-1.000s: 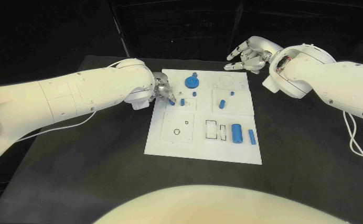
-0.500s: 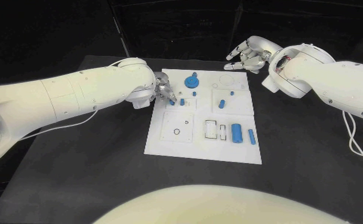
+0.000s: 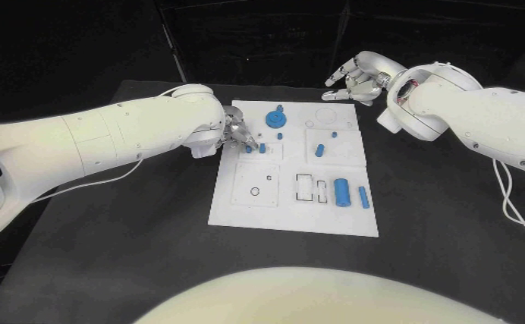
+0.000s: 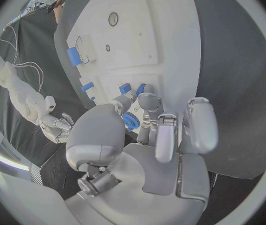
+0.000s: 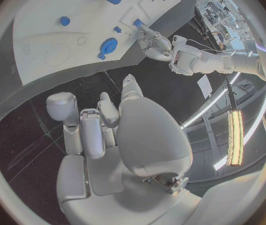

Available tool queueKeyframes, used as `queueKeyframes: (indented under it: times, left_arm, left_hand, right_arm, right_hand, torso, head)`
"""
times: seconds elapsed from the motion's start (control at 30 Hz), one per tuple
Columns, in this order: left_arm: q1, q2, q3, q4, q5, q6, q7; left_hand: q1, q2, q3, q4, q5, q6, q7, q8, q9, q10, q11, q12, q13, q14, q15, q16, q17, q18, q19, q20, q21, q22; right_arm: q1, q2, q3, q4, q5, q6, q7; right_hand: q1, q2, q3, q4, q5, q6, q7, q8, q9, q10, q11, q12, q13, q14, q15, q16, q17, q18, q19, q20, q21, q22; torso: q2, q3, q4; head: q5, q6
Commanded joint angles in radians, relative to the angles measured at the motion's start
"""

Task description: Assemble the parts on the task board

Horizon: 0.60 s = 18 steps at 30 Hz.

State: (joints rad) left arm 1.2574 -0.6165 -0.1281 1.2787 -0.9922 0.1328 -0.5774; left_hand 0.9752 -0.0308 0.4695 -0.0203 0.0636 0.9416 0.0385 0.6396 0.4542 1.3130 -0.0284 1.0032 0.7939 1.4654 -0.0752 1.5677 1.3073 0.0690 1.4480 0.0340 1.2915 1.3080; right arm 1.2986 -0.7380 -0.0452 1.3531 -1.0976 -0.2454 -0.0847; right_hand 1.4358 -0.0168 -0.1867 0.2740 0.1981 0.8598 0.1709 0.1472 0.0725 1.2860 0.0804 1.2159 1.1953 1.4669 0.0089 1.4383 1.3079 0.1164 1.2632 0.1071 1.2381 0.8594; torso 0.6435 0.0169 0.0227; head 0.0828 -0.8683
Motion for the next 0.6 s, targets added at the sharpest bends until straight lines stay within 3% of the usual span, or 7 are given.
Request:
queueKeyframes:
  times: [0.03, 0.33, 0.6]
  left_arm:
    - [-0.003, 0.001, -0.002, -0.005, -0.004, 0.020, -0.022]
    - [-0.003, -0.003, -0.002, -0.012, -0.004, 0.000, -0.021]
    - [-0.003, -0.021, -0.001, 0.002, 0.008, -0.025, 0.013]
  left_hand:
    - [-0.007, -0.001, -0.028, 0.009, -0.003, 0.004, 0.004, -0.007, 0.000, -0.002, 0.001, 0.003, 0.001, 0.105, -0.007, 0.003, 0.263, 0.003, 0.002, -0.005, 0.006, 0.015]
    - [-0.017, -0.005, -0.137, 0.053, -0.003, 0.011, 0.004, -0.010, 0.003, -0.003, 0.001, 0.004, 0.001, 0.105, -0.007, 0.003, 0.263, 0.003, 0.002, -0.005, 0.003, 0.017]
    - [-0.013, -0.004, -0.185, 0.071, -0.003, 0.014, 0.004, -0.011, 0.005, -0.003, 0.001, 0.005, 0.002, 0.105, -0.007, 0.003, 0.263, 0.003, 0.003, -0.006, 0.002, 0.018]
  right_arm:
    - [0.002, 0.002, 0.001, 0.000, 0.007, 0.005, 0.016]
    - [0.002, 0.002, 0.001, -0.002, 0.008, 0.004, 0.018]
    - [0.001, 0.002, 0.001, -0.004, 0.008, 0.003, 0.018]
  right_hand:
    - [0.010, 0.002, -0.002, -0.002, 0.005, -0.008, 0.000, 0.005, -0.001, -0.007, 0.002, -0.006, -0.001, 0.054, -0.007, -0.007, 0.049, 0.012, -0.007, 0.000, -0.004, -0.001]
    - [0.010, 0.002, -0.003, -0.002, 0.005, -0.008, 0.000, 0.005, -0.001, -0.006, 0.002, -0.005, 0.000, 0.055, -0.007, -0.006, 0.049, 0.012, -0.007, 0.000, -0.003, -0.001]
    - [0.010, 0.002, -0.003, -0.002, 0.005, -0.008, 0.000, 0.005, -0.001, -0.006, 0.002, -0.005, 0.000, 0.055, -0.007, -0.006, 0.049, 0.012, -0.007, 0.000, -0.003, -0.001]
  torso:
    - [0.000, -0.0001, 0.0009]
    - [0.000, -0.0009, 0.0008]
    - [0.000, -0.0018, 0.0008]
  head:
    - [-0.001, 0.000]
    - [-0.003, 0.000]
    - [-0.008, -0.002]
